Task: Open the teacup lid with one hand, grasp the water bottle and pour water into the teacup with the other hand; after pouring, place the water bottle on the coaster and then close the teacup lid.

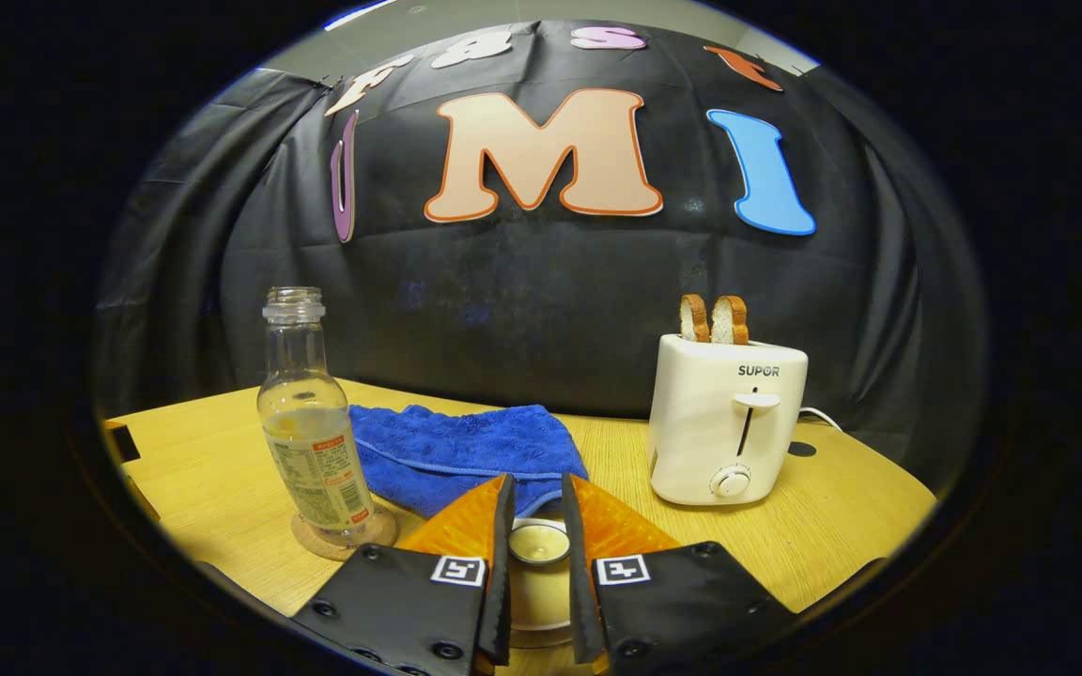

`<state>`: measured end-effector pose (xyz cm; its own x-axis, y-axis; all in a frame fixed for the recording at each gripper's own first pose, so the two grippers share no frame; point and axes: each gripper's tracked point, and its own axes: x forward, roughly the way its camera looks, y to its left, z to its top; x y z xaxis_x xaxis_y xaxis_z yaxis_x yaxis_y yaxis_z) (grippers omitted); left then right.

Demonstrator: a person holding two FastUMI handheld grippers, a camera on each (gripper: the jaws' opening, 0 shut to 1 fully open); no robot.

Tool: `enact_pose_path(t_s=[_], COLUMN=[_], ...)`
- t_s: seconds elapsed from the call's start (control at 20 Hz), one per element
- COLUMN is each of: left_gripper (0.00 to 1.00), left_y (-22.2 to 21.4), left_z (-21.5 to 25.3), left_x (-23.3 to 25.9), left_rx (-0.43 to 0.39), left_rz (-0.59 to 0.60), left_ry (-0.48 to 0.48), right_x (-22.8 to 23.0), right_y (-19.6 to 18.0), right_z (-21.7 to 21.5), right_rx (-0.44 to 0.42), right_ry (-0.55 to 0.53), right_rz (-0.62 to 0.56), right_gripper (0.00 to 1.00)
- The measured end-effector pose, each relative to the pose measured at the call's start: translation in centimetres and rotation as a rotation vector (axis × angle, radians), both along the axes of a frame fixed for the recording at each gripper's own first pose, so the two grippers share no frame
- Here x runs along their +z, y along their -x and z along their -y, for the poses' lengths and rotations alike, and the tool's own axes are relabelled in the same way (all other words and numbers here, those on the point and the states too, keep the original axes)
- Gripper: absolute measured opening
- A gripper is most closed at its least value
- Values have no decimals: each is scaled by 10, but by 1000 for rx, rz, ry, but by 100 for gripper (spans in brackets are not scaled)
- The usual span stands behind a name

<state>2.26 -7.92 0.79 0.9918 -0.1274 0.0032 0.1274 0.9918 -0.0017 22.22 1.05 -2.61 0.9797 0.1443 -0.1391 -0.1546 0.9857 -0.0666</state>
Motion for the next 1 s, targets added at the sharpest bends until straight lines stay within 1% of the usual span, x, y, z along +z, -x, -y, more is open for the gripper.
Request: enact_pose_path(t_s=[0.25, 0.45, 0.5, 0.6, 0.7, 0.75, 0.8, 0.85, 0.9, 1.0], left_gripper=[96, 96, 96, 96, 96, 96, 95, 96, 96, 96], left_y=[0, 0, 0, 0, 0, 0, 0, 0, 0, 0], left_z=[0, 0, 0, 1, 0, 0, 0, 0, 0, -1], left_x=[0, 0, 0, 0, 0, 0, 0, 0, 0, 0], left_rx=[0, 0, 0, 0, 0, 0, 0, 1, 1, 8], left_rz=[0, 0, 0, 0, 1, 0, 1, 1, 1, 0], left_ry=[0, 0, 0, 0, 0, 0, 0, 0, 0, 0], right_x=[-2, -4, -8, -4, 6, 14, 20, 19, 16, 21], right_y=[-1, 1, 1, 4, 9, 13, 18, 21, 26, 34], right_z=[-3, -3, -4, 0, 3, 3, 4, 5, 4, 9], right_rx=[5, 18, 23, 17, 3, -3, -7, -9, -8, -35], right_ry=[11, -6, -18, -42, -66, -65, -61, -62, -72, -80], right_rz=[-16, -32, -45, -38, 25, 66, 101, 106, 99, 117], right_gripper=[29, 36, 36, 63, 89, 89, 96, 96, 100, 93])
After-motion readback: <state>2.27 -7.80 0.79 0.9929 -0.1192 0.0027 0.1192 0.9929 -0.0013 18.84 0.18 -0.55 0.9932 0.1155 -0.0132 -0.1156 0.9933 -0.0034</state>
